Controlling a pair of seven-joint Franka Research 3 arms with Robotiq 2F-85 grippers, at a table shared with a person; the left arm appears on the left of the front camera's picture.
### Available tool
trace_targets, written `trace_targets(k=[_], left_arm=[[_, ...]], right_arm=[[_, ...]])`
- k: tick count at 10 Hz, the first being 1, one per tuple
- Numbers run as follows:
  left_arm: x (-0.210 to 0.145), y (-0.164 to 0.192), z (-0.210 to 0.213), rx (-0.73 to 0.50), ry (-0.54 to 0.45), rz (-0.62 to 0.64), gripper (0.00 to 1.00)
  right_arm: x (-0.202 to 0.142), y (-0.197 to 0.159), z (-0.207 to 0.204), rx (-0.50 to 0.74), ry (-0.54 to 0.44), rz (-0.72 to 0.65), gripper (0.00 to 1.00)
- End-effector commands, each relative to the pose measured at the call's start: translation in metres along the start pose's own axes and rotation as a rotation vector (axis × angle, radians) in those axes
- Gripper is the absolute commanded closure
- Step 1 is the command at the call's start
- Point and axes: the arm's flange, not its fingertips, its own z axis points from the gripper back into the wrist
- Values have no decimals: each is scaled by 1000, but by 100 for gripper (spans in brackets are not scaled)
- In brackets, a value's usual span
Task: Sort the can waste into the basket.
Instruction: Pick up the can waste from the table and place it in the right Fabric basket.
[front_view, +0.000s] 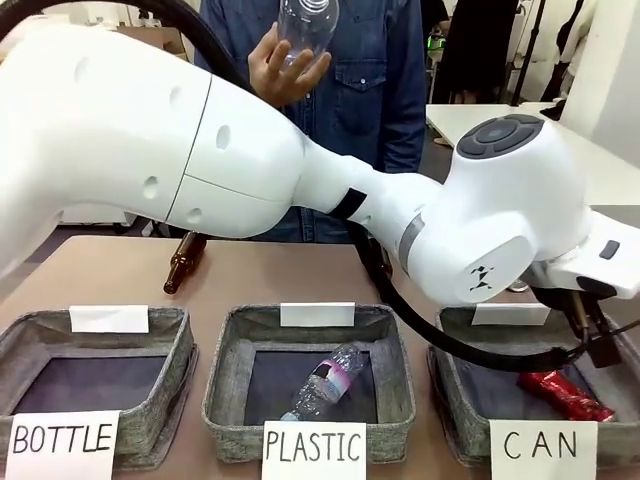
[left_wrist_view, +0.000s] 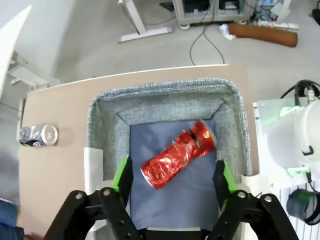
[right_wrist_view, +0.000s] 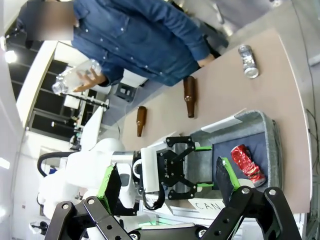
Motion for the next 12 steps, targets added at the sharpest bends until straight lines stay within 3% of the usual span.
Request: trace_targets(k=[1, 3, 5, 6, 9, 11, 12], left_arm=[[-5, -8, 13, 14, 35, 25, 0], [-12, -14, 34, 13, 173, 53, 0], [-22, -18, 94, -6, 286, 57, 0], [-33, -19, 134, 24, 349, 96, 0], [-98, -23, 226, -28, 440, 340, 0], [-154, -32, 286, 7, 423, 568, 0], [-175, -44, 316, 99, 414, 652, 0]], right_arm=[[-3, 5, 8, 8, -32, -4, 0], [-3, 5, 8, 8, -32, -4, 0], [0, 1, 1, 5, -8, 3, 0], [11, 7, -14, 22, 49, 30, 0], [47, 29, -68, 59, 146, 59, 0], [60, 53, -116, 112, 233, 101, 0], [59, 65, -141, 138, 286, 119, 0]])
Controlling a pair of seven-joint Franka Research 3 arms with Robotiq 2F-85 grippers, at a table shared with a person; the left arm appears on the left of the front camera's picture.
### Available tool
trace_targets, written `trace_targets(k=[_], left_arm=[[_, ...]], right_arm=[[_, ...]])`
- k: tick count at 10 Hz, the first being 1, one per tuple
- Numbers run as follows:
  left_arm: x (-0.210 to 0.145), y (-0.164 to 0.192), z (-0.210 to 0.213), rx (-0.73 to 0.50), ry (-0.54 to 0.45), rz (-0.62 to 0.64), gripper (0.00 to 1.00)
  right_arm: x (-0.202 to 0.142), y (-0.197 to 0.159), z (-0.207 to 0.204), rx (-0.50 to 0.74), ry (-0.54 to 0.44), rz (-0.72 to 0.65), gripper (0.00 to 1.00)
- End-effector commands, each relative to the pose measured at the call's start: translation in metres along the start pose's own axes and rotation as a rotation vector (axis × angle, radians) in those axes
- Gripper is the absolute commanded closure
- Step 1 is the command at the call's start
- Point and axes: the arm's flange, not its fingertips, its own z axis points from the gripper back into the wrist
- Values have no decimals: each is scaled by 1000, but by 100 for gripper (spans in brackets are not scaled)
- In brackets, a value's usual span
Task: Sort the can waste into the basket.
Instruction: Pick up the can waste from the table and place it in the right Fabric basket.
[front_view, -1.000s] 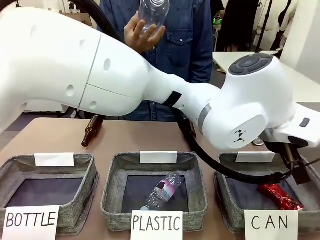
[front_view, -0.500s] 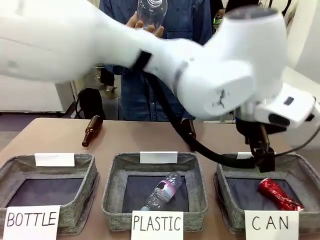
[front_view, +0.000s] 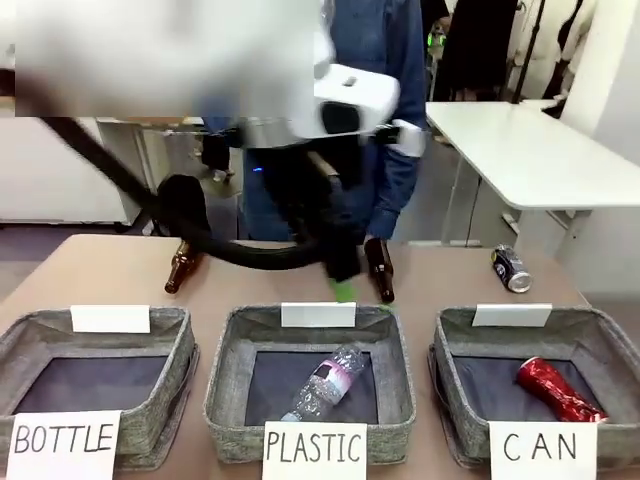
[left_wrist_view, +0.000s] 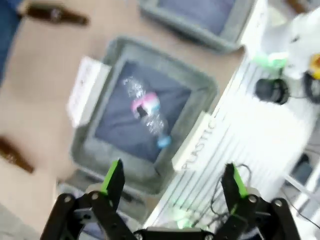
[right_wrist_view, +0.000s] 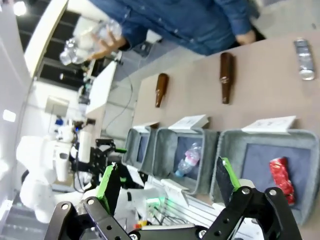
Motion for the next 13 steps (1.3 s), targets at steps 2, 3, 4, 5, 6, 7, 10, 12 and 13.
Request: trace_targets(k=[2, 3, 4, 5, 6, 7, 10, 12, 13], left_arm=[[-114, 28, 52, -3, -108, 312, 0], [-161, 57, 74, -71, -182, 423, 0], [-203, 81, 90, -169, -253, 480, 0], [-248, 102, 103, -254, -362, 527, 0], [-297, 122, 114, -334, -518, 576, 0], [-347, 141, 120, -401, -721, 618, 0], [-365, 144, 132, -389, -682, 635, 0], [-365, 144, 132, -389, -682, 635, 0], [-365, 144, 132, -389, -682, 635, 0]], right_arm=[[17, 20, -73, 110, 155, 26, 0], [14, 27, -113, 137, 199, 2, 0], [11, 34, -144, 160, 213, -15, 0], [8, 42, -168, 213, 225, -47, 0], [9, 47, -182, 262, 209, -94, 0], [14, 48, -187, 287, 179, -133, 0], [11, 44, -189, 276, 208, -121, 0], [11, 44, -189, 276, 208, -121, 0], [11, 44, -189, 276, 208, -121, 0]])
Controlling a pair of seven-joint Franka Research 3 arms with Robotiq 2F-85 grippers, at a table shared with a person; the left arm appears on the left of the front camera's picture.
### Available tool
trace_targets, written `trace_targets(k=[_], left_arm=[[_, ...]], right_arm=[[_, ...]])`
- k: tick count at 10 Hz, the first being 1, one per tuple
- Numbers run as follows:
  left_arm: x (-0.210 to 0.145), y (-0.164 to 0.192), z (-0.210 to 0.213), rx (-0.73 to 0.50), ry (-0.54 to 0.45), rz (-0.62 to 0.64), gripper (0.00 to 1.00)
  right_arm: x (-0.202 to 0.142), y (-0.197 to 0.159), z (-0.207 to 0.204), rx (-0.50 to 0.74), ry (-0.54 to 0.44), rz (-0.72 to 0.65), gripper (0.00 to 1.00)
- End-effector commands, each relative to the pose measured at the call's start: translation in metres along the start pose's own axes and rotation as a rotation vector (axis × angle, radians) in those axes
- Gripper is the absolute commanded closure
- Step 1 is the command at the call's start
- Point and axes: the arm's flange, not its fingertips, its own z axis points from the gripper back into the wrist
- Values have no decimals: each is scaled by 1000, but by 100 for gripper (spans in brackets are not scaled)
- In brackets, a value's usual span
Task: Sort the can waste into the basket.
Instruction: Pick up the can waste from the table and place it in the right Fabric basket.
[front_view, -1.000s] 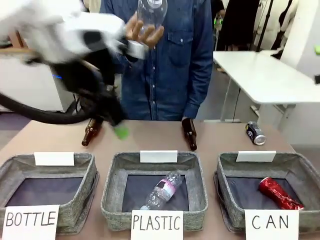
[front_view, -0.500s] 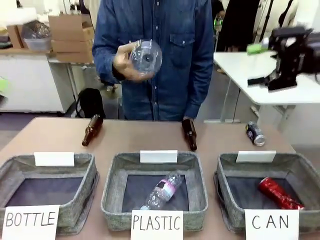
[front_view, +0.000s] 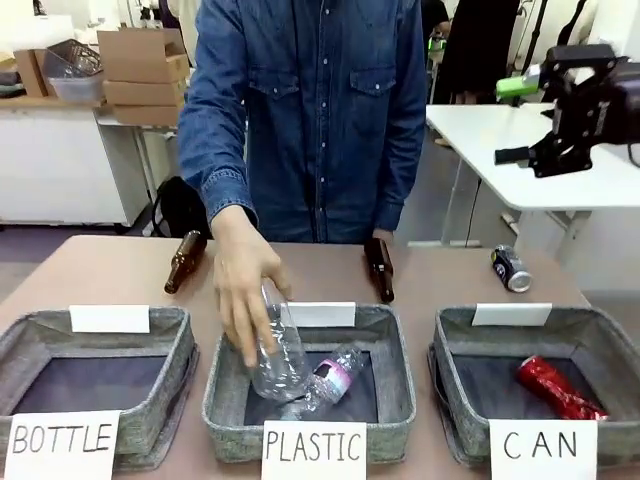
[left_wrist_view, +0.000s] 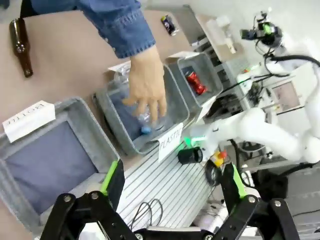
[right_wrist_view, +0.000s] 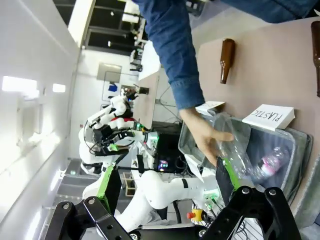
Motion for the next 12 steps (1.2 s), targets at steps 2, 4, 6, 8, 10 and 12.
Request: trace_targets(k=[2, 4, 6, 8, 10, 12], left_arm=[[2, -1, 7, -3, -2, -11, 0], [2, -1, 7, -3, -2, -11, 0], [2, -1, 7, -3, -2, -11, 0], [2, -1, 7, -3, -2, -11, 0], [2, -1, 7, -3, -2, -11, 0], [2, -1, 7, -3, -2, -11, 0]], right_arm=[[-2, 0, -1, -11, 10, 10, 0], [-2, 0, -1, -11, 10, 10, 0], [-2, 0, -1, -11, 10, 10, 0], [-2, 0, -1, -11, 10, 10, 0], [0, 0, 0, 1, 3, 1, 0], [21, -31, -4, -704, 57, -14, 0]])
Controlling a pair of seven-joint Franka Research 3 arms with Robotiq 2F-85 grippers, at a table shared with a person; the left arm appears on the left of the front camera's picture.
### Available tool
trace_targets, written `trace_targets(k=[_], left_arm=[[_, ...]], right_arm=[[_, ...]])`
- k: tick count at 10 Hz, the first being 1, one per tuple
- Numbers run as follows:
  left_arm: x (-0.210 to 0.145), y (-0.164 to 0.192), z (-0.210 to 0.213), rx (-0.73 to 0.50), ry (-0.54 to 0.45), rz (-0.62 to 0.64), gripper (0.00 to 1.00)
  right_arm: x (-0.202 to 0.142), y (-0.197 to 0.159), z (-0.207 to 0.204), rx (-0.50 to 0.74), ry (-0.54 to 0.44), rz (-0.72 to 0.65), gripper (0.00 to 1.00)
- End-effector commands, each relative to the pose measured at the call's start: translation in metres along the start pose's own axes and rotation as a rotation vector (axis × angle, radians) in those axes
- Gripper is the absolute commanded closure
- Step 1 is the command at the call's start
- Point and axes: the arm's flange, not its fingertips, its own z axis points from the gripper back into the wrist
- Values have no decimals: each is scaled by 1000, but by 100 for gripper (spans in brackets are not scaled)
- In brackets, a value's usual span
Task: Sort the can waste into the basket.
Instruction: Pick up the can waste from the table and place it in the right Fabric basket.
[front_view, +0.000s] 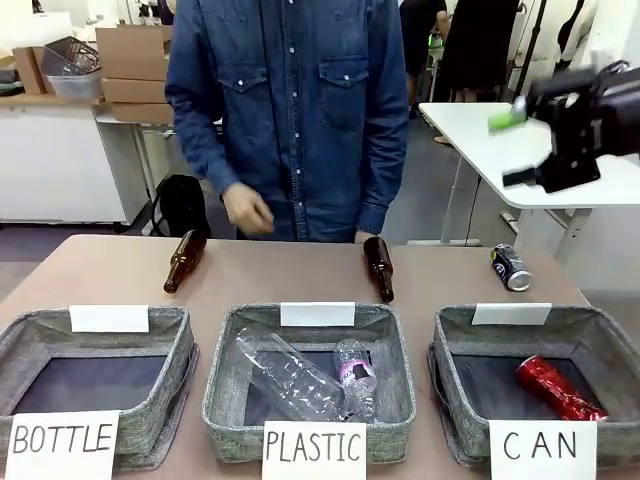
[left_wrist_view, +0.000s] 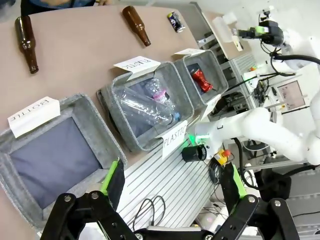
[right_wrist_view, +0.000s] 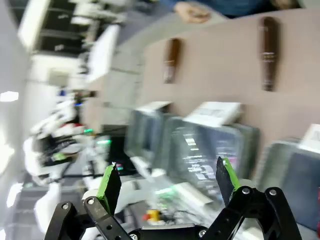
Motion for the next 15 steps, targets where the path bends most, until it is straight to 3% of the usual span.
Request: trace_targets(k=[1, 3, 4, 5, 6, 7, 9, 10, 11, 13, 15], left_arm=[[1, 0, 2, -27, -10, -19, 0], [1, 0, 2, -27, -10, -19, 0], [1, 0, 2, -27, -10, -19, 0], [1, 0, 2, -27, -10, -19, 0], [1, 0, 2, -27, -10, -19, 0], [1, 0, 2, -27, -10, -19, 0], [1, 0, 2, -27, -10, -19, 0], [1, 0, 2, -27, -10, -19, 0], [1, 0, 2, -27, -10, -19, 0], [1, 0, 2, -27, -10, -19, 0], [1, 0, 2, -27, -10, -19, 0]], right_arm=[[19, -22, -6, -588, 111, -56, 0], [13, -42, 5, -807, 129, -48, 0], [7, -52, 20, -939, 80, -92, 0], [2, -54, 35, -961, -49, -166, 0], [-2, -48, 43, -894, -188, -173, 0], [13, -62, 24, -813, -24, -43, 0], [13, -62, 24, -813, -24, -43, 0], [7, -57, 35, -856, -74, -80, 0], [28, -71, 21, -940, -105, -50, 0], [82, -115, -14, -902, -63, 86, 0], [122, -185, -48, -891, -35, 84, 0]])
